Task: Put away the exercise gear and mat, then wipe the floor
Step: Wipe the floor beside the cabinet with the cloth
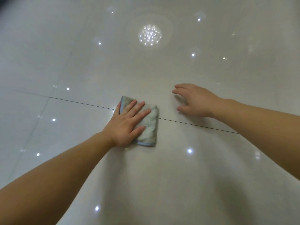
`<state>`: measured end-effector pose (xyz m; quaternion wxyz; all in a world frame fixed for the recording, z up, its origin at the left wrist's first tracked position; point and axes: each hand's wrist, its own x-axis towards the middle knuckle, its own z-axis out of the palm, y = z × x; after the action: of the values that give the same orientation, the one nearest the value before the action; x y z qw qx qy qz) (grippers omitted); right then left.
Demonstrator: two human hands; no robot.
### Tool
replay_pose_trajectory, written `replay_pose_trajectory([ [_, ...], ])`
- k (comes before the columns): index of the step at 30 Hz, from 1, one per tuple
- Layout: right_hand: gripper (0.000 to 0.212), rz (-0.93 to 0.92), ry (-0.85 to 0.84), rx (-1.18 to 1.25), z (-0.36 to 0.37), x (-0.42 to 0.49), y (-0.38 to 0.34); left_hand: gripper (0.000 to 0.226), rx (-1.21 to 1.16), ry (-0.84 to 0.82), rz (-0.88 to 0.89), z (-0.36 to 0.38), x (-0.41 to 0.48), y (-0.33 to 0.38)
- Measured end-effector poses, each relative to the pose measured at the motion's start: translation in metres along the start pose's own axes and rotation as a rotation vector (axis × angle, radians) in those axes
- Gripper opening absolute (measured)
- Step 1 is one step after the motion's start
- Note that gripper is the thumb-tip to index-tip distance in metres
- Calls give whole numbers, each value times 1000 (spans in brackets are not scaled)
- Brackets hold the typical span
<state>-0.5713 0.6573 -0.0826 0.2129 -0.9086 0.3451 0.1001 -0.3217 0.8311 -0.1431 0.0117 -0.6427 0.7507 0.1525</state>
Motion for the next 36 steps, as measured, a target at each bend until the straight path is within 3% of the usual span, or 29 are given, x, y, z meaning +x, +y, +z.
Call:
replay_pose_trajectory([
  [8, 68, -75, 4, 28, 15, 45, -51, 63, 4, -19, -70, -15, -35, -85],
  [18, 79, -131, -69, -12, 35, 60, -73, 67, -26, -32, -139, -21, -67, -141],
  [28, 77, -91, -54, -4, 39, 64, -77, 75, -114, -22, -400, -16, -111, -151],
  [36, 78, -99, -41, -20, 40, 64, -78, 78, -105, -145, -398, -8, -153, -136],
])
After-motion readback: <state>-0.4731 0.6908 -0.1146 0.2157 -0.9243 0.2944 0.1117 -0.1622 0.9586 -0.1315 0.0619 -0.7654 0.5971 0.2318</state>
